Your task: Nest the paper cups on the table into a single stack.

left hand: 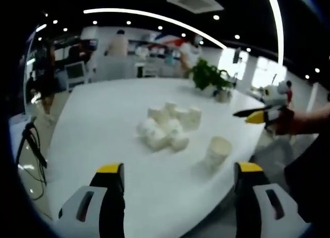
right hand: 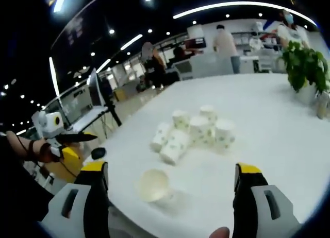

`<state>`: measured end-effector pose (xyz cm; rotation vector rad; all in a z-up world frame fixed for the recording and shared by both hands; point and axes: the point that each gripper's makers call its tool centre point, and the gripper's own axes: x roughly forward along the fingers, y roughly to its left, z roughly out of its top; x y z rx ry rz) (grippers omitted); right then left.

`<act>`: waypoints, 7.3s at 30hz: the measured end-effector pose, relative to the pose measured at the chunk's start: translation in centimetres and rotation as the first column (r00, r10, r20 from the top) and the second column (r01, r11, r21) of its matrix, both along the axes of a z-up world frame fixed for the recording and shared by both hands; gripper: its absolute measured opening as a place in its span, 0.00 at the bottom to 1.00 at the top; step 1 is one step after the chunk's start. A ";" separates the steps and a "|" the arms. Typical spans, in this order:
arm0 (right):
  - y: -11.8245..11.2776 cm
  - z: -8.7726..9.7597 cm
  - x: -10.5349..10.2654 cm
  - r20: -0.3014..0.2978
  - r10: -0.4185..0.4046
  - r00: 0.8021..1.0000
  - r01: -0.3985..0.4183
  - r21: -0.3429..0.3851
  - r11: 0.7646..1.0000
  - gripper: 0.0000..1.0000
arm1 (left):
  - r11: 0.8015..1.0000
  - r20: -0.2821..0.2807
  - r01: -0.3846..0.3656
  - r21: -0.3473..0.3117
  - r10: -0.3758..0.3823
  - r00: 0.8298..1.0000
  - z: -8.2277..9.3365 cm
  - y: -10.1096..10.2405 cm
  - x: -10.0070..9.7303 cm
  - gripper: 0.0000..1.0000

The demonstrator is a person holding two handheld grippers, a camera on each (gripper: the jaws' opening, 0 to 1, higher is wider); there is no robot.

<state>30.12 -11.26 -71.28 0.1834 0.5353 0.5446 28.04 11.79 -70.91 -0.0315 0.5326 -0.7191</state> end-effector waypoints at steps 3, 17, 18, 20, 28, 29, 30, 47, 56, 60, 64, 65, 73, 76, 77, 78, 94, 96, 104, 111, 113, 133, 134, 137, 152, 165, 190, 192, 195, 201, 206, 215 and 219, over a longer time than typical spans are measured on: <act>-0.3 -0.2 0.0 0.000 0.010 1.000 -0.010 -0.018 1.000 1.00 | 1.000 -0.002 0.000 0.003 0.000 1.000 0.3 -0.4 0.6 0.86; -1.7 -0.9 -0.2 -0.007 -0.011 1.000 0.011 0.004 1.000 1.00 | 0.995 -0.041 -0.063 -0.073 0.060 0.997 1.3 -2.6 5.3 0.86; -1.7 -1.0 -0.2 -0.009 -0.009 1.000 0.009 0.005 1.000 1.00 | 0.995 -0.044 -0.069 -0.073 0.066 0.997 1.3 -2.5 5.7 0.86; -1.7 -0.9 -0.2 -0.009 -0.003 1.000 0.003 0.003 1.000 1.00 | 0.996 -0.037 -0.067 -0.059 0.065 0.997 1.3 -2.6 6.6 0.86; -2.2 -1.1 -0.1 -0.015 0.021 1.000 -0.021 -0.001 1.000 1.00 | 0.997 -0.064 -0.059 -0.041 0.057 0.996 0.6 -2.6 10.1 0.86; -2.3 -1.2 -0.1 -0.017 0.021 1.000 -0.021 0.000 1.000 1.00 | 0.998 -0.062 -0.056 -0.037 0.053 0.997 0.5 -2.6 10.4 0.86; -2.4 -1.3 -0.1 -0.020 0.020 1.000 -0.020 -0.001 1.000 1.00 | 0.998 -0.064 -0.051 -0.030 0.049 0.997 0.3 -2.7 10.9 0.86; -1.6 -2.7 -0.3 -0.067 0.060 0.996 -0.059 0.020 0.998 0.98 | 0.981 -0.057 0.148 0.122 -0.141 0.988 -1.1 -3.7 14.5 0.86; -1.7 -2.9 -0.2 -0.073 0.079 0.994 -0.078 0.016 0.997 0.98 | 0.957 -0.074 0.224 0.181 -0.214 0.974 -1.9 -3.6 15.4 0.86; -2.1 -3.0 -0.3 -0.078 0.076 0.994 -0.076 0.011 0.997 0.98 | 0.942 -0.080 0.269 0.200 -0.258 0.963 -2.3 -3.6 15.5 0.86; -2.3 -3.2 -0.5 -0.086 0.077 0.993 -0.077 0.011 0.997 0.98 | 0.923 -0.075 0.325 0.207 -0.316 0.946 -2.6 -4.1 15.8 0.87; -2.3 -3.3 -0.6 -0.088 0.078 0.993 -0.077 0.010 0.997 0.98 | 0.922 -0.076 0.327 0.207 -0.318 0.945 -2.6 -4.1 15.8 0.86; -2.2 -3.5 -0.6 -0.098 0.080 0.992 -0.079 0.009 0.997 0.98 | 0.898 -0.093 0.380 0.223 -0.368 0.925 -3.4 -4.3 17.1 0.85; -2.2 -3.5 -0.5 -0.102 0.079 0.992 -0.078 0.011 0.997 0.98 | 0.890 -0.096 0.395 0.229 -0.383 0.919 -3.5 -4.4 17.5 0.85; -2.2 -3.5 -0.5 -0.102 0.079 0.992 -0.079 0.010 0.997 0.98 | 0.887 -0.093 0.401 0.228 -0.390 0.916 -3.4 -4.5 17.6 0.85; -2.2 -3.5 -0.5 -0.102 0.080 0.992 -0.079 0.010 0.997 0.97 | 0.880 -0.095 0.412 0.235 -0.401 0.911 -3.5 -4.6 17.7 0.84; -1.7 -4.0 -0.4 -0.113 0.104 0.988 -0.103 0.018 0.995 0.97 | 0.828 -0.152 0.508 0.236 -0.485 0.861 -6.1 -5.4 17.6 0.73; -1.9 -4.1 -0.4 -0.115 0.097 0.989 -0.095 0.019 0.995 0.97 | 0.827 -0.159 0.514 0.228 -0.489 0.858 -6.2 -5.8 17.6 0.74; -2.2 -3.8 -0.5 -0.099 0.101 0.990 -0.099 0.031 0.995 0.92 | 0.834 -0.170 0.509 0.213 -0.481 0.860 -7.0 -6.5 18.9 0.73; -2.2 -3.4 -0.4 -0.094 0.089 0.992 -0.081 0.089 0.993 0.92 | 0.836 -0.201 0.524 0.165 -0.492 0.847 -6.9 -7.7 18.7 0.63; -2.2 -3.4 -0.3 -0.090 0.094 0.991 -0.087 0.084 0.993 0.92 | 0.833 -0.212 0.529 0.165 -0.494 0.843 -7.1 -7.7 18.6 0.63; -2.8 -3.8 -0.6 -0.105 0.100 0.989 -0.090 0.094 0.992 0.91 | 0.792 -0.282 0.598 0.122 -0.549 0.786 -7.6 -7.2 17.0 0.43; -2.8 -3.8 -0.6 -0.107 0.097 0.989 -0.087 0.096 0.992 0.91 | 0.797 -0.285 0.592 0.116 -0.545 0.789 -7.6 -7.0 17.0 0.42; -2.9 -3.9 -0.7 -0.111 0.095 0.989 -0.084 0.095 0.992 0.91 | 0.797 -0.295 0.595 0.103 -0.547 0.783 -7.6 -6.8 16.7 0.37; -2.6 -4.4 -1.3 -0.127 0.096 0.987 -0.083 0.100 0.991 0.90 | 0.791 -0.355 0.610 0.033 -0.561 0.747 -8.4 -5.6 14.2 0.17; -2.8 -4.4 -1.4 -0.132 0.106 0.986 -0.094 0.095 0.991 0.88 | 0.798 -0.372 0.601 -0.046 -0.572 0.731 -9.0 -5.6 12.3 0.05; -3.7 -2.7 -0.2 -0.057 0.063 0.996 -0.059 0.067 0.996 0.96 | 0.781 -0.382 0.624 -0.037 -0.588 0.713 -6.1 -4.8 10.3 0.00; -3.6 -2.4 -0.2 -0.041 0.062 0.997 -0.058 0.080 0.995 0.97 | 0.783 -0.377 0.621 -0.032 -0.585 0.718 -5.6 -4.7 10.5 0.00; -3.6 -2.2 -0.3 -0.028 0.063 0.998 -0.061 0.067 0.996 0.98 | 0.785 -0.375 0.619 -0.024 -0.581 0.722 -4.9 -4.7 10.5 0.00; -3.6 -1.9 -0.3 -0.007 0.056 0.998 -0.055 0.056 0.997 1.00 | 0.776 -0.376 0.631 -0.014 -0.589 0.716 -3.6 -4.6 10.0 0.00; -3.6 -1.5 -0.3 0.008 0.054 0.998 -0.055 0.042 0.998 1.00 | 0.782 -0.374 0.623 -0.017 -0.583 0.721 -2.2 -4.7 9.7 0.00; -3.7 -0.7 -0.6 0.034 0.040 0.999 -0.041 0.017 0.999 1.00 | 0.715 -0.284 0.693 0.092 -0.648 0.706 1.4 -4.6 9.6 0.00; -3.8 -0.4 -0.9 0.045 0.033 0.998 -0.034 0.015 0.999 1.00 | 0.662 -0.274 0.737 0.136 -0.690 0.670 3.1 -4.5 9.0 0.00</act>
